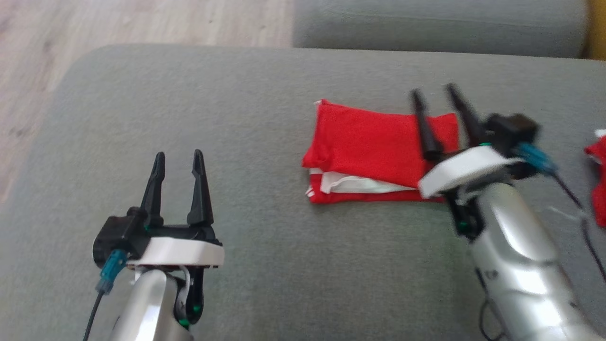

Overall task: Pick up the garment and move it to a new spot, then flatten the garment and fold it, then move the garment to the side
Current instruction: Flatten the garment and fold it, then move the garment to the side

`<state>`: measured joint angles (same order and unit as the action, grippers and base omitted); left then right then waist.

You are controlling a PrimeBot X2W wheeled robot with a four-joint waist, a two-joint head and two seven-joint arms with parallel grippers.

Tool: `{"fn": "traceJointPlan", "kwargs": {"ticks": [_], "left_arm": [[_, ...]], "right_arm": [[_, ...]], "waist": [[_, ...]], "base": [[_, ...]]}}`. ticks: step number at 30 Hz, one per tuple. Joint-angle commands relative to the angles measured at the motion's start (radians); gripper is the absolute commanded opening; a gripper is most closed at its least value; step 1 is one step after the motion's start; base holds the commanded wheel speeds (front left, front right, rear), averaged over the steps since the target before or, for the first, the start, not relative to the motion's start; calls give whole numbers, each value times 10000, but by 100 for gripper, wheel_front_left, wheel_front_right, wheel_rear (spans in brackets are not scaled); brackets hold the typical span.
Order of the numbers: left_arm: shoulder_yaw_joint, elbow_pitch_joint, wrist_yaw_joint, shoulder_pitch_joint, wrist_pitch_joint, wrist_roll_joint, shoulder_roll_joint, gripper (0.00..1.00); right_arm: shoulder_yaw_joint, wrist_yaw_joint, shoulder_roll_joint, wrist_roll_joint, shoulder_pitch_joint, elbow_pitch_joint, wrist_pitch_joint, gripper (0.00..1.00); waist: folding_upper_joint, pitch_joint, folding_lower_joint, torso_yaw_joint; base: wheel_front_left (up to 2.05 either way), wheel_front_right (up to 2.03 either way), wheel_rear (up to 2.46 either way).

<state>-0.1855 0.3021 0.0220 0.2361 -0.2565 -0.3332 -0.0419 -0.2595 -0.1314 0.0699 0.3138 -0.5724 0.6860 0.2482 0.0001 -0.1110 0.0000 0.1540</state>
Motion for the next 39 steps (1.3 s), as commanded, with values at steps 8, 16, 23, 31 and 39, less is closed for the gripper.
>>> {"fn": "traceJointPlan", "kwargs": {"ticks": [8, 16, 23, 31, 39], "left_arm": [[613, -563, 27, -230, -53, 193, -83, 100], [899, -647, 51, -784, -53, 281, -83, 100], [1080, -732, 72, -1297, -53, 316, -83, 100], [853, -794, -8, -1335, -53, 215, -83, 100], [718, -740, 15, -1321, -53, 249, -83, 100]], "right_arm": [[1824, 7, -115, -1918, 2401, -3237, 133, 100], [2234, 7, -192, -1515, 4122, -4434, 134, 100], [2241, 7, -195, -1144, 4674, -4578, 135, 100], [2245, 7, -195, -1043, 4719, -4586, 135, 100], [2241, 7, -196, -1002, 4733, -4524, 135, 100]], "waist": [[-1, 279, 0, -979], [-1, 397, 0, -1473], [-1, 612, 0, -1658], [-1, 668, 0, -1592], [-1, 647, 0, -1455]], "base": [[0, 0, 0], [0, 0, 0], [0, 0, 0], [0, 0, 0], [0, 0, 0]]}}
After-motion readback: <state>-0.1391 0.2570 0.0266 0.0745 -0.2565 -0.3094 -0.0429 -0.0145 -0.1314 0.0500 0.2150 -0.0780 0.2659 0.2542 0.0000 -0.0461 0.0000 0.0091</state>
